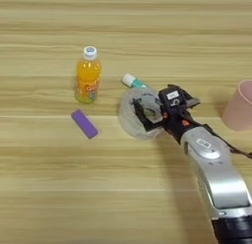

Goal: Move the objects on the table

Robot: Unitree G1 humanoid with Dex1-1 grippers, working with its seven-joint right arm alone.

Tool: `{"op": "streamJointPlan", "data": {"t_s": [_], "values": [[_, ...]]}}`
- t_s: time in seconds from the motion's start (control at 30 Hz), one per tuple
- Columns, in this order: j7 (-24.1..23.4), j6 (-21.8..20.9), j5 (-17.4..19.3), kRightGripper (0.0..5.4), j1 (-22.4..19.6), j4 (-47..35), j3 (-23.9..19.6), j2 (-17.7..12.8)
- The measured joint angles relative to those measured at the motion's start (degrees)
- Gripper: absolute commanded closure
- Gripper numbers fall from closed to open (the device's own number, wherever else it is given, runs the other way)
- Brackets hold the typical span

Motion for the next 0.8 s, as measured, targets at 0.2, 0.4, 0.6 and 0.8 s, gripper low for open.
{"op": "streamJointPlan", "data": {"t_s": [0.2, 0.4, 0.6, 0.8], "values": [[-0.1, 0.0, 0.0, 0.05, 0.1, 0.7, -2.2, -1.4], [-0.2, -0.2, 0.0, 0.05, 0.3, 1.3, -3.8, -2.9], [-0.2, -0.2, -0.1, 0.05, 0.8, 1.1, -4.4, -4.0], [-0.2, -0.2, -0.3, 0.05, 1.9, 0.6, -5.6, -5.8]]}}
